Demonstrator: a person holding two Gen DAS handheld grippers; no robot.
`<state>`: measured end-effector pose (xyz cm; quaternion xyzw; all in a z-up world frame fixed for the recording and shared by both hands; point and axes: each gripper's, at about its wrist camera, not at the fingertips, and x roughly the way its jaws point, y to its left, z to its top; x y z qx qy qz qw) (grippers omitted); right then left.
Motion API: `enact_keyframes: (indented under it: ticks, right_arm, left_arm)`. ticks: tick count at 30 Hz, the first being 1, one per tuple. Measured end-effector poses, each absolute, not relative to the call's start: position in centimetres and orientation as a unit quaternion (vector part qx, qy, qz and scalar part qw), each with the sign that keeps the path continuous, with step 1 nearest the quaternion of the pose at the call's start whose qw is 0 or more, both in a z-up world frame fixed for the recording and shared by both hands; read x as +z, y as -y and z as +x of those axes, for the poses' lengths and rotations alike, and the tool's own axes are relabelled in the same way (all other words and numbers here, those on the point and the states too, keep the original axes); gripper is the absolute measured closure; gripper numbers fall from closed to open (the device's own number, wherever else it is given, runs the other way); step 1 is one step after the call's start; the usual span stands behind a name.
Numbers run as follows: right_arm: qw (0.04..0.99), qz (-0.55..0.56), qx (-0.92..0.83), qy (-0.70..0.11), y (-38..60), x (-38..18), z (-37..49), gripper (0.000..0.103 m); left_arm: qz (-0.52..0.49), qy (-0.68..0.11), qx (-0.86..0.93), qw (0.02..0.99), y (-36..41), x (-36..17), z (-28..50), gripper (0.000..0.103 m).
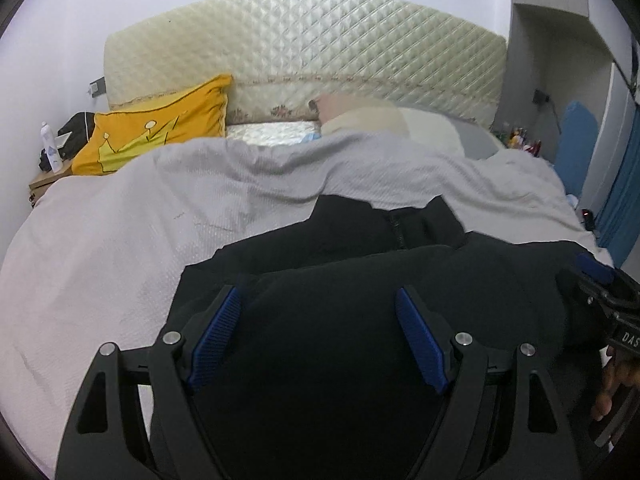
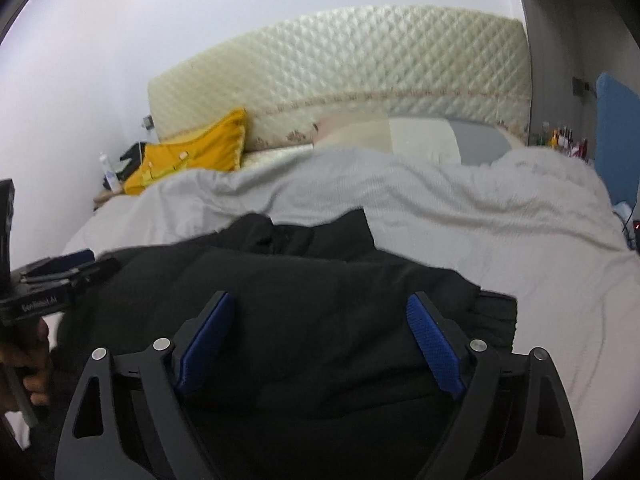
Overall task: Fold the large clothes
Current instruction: 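Grasp the black jacket hem with both grippers side by side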
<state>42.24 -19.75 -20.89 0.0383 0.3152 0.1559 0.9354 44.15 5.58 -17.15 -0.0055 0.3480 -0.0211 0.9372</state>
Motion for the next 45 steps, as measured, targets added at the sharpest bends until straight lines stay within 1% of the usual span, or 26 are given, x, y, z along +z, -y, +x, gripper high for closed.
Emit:
enact_keyframes:
  ticks: [8, 16, 20, 27, 32, 35, 38, 41, 45]
  right_arm:
    - [0.932, 0.070, 0.161, -0.317, 20.4, -24.8, 43.7, 0.015]
    - [0.932, 0.065, 0.155, -0.321, 20.1, -27.1, 44.2, 0.015]
    - [0.933, 0.058, 0.148, -0.324, 19.9, -27.9, 44.2, 0.015]
    - [0.928, 0.043, 0.144, -0.340, 19.4, -27.5, 42.6, 0.014]
    - [0.931, 0.035, 0.148, -0.331, 19.3, -27.8, 41.0, 0.014]
    - [0.937, 0.022, 0.138, -0.320, 18.8, -28.4, 40.8, 0.014]
    - [0.935, 0.015, 0.131, -0.328, 18.5, -28.6, 41.3, 0.013]
    - [0.930, 0.021, 0.133, -0.342, 18.7, -28.2, 41.3, 0.013]
    - [0.923, 0.061, 0.145, -0.351, 19.5, -25.7, 40.5, 0.013]
  left_arm:
    - [-0.012, -0.353, -0.022, 0.935, -5.8, -20.1, 46.1, 0.023]
    - [-0.007, -0.374, -0.013, 0.927, -5.3, -22.2, 47.2, 0.023]
    - [-0.004, -0.373, -0.013, 0.928, -5.3, -23.0, 47.1, 0.023]
    - [-0.025, -0.352, -0.050, 0.934, -6.3, -22.0, 44.6, 0.023]
    - [-0.009, -0.339, -0.075, 0.938, -6.4, -22.4, 42.2, 0.023]
    - [-0.021, -0.347, -0.067, 0.935, -6.2, -23.3, 42.3, 0.023]
    - [-0.011, -0.353, -0.056, 0.934, -5.6, -23.5, 42.7, 0.023]
    - [-0.021, -0.363, -0.050, 0.930, -5.7, -22.9, 42.7, 0.022]
    - [-0.020, -0.368, -0.036, 0.929, -5.7, -20.5, 41.7, 0.022]
